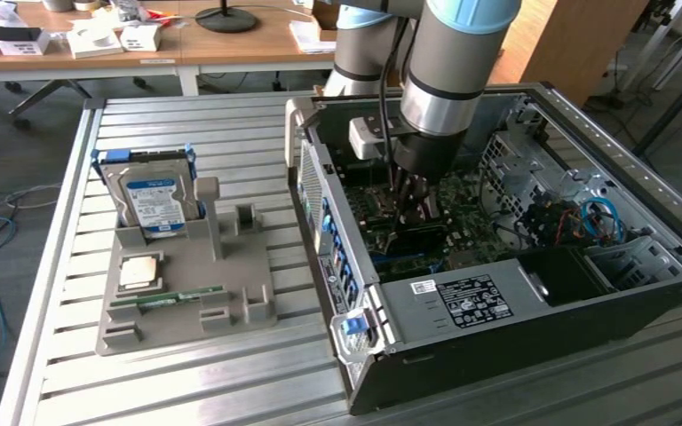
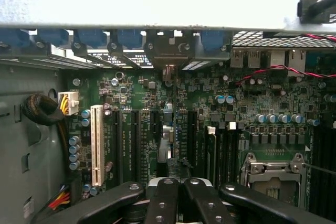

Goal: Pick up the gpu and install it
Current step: 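Press down on the gpu until it lock into place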

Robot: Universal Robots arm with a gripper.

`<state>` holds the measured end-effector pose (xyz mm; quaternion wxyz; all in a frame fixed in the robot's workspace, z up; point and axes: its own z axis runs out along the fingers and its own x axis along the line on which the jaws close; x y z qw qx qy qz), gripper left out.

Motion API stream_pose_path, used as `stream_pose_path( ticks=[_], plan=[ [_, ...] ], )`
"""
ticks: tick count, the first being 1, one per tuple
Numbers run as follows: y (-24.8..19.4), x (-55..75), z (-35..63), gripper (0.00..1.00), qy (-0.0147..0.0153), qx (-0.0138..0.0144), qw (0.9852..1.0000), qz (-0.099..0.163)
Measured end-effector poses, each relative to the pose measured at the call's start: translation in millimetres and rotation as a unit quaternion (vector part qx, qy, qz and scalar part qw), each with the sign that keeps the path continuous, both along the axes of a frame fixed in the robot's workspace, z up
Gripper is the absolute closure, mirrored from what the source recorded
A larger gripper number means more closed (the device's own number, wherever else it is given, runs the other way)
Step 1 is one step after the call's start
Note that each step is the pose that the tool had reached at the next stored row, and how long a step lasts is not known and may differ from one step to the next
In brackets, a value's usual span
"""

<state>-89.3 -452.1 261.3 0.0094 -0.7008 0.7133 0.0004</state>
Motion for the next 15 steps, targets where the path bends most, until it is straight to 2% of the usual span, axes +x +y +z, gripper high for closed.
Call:
stream_pose_path(
  ticks=[15],
  plan=[
    [0.0, 0.0, -0.2, 0.89, -0.0001, 0.0001, 1.0, 0.0]
  ],
)
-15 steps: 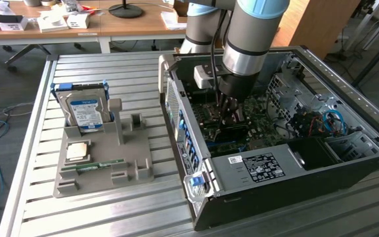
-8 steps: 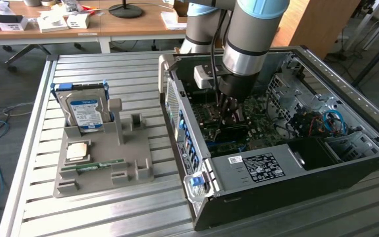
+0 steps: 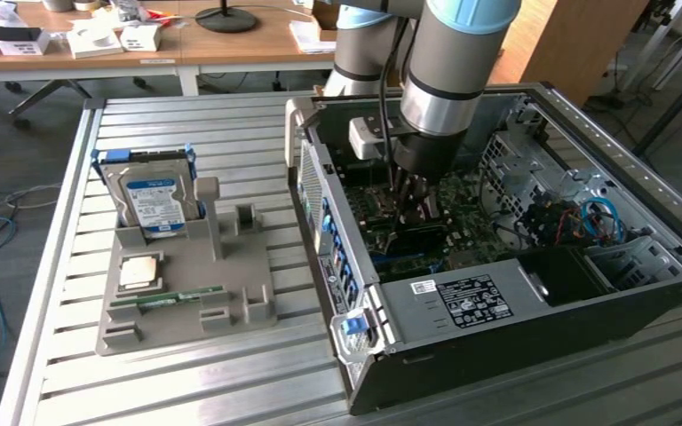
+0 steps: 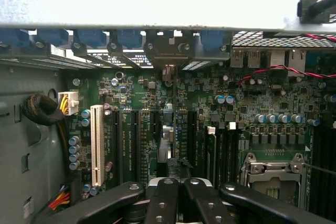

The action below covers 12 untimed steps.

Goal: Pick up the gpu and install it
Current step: 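Press down on the gpu until it lock into place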

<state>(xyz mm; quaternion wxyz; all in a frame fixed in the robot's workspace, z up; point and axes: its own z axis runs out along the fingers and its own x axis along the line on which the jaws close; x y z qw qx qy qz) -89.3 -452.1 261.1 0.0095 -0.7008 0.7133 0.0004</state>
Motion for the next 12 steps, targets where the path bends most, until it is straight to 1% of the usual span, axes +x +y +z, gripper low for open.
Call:
stream_pose_path(
  ticks=[3, 5, 12],
  plan=[
    [0.2, 0.1, 2.1, 0.89, -0.0005, 0.001, 1.0, 0.0],
    [0.0, 0.0, 6.7, 0.89, 0.0, 0.0001, 1.0, 0.0],
    [0.0, 0.0, 21.2, 0.89, 0.0, 0.0, 1.0, 0.0]
  ],
)
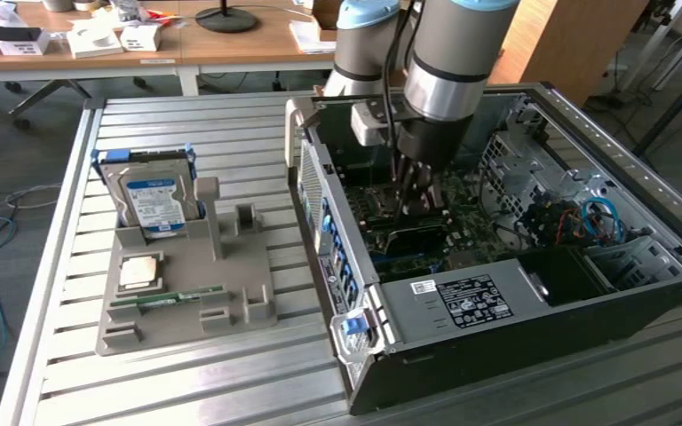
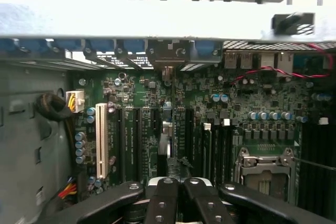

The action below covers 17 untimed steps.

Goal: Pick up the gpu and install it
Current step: 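Press down on the gpu until it lock into place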

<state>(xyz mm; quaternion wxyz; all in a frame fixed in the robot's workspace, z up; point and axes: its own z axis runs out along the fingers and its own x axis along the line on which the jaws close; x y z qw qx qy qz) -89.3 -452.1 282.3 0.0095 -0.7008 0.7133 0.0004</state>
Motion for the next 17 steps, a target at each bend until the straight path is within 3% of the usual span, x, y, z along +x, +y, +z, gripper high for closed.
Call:
stream_pose_path(
  ticks=[11, 17],
  plan=[
    [0.0, 0.0, 25.3, 0.89, 0.0, 0.0, 1.0, 0.0],
    [0.0, 0.0, 34.5, 0.89, 0.0, 0.0001, 1.0, 0.0]
  ],
)
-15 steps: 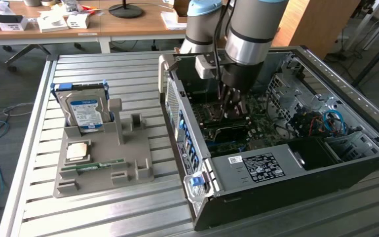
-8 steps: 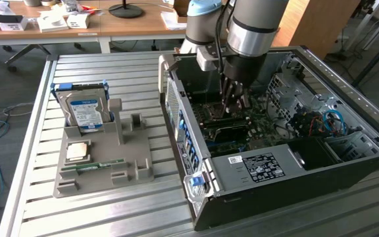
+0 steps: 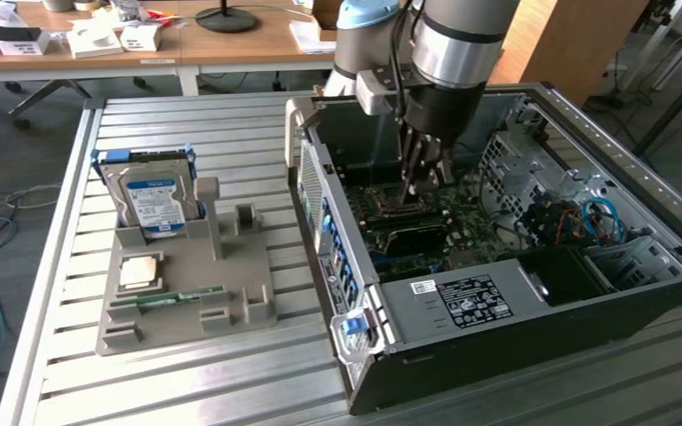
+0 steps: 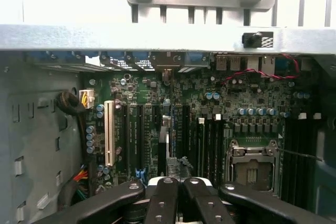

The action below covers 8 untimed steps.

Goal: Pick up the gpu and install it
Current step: 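Press down on the gpu until it lock into place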

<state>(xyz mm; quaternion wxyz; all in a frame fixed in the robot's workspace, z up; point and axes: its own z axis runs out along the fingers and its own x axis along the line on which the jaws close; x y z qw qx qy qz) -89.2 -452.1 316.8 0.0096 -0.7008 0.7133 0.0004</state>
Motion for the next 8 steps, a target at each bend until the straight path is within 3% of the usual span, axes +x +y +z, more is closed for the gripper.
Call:
stream_pose_path(
  ticks=[8],
  plan=[
    [0.0, 0.0, 1.6, 0.89, 0.0, 0.0, 1.0, 0.0]
  ],
)
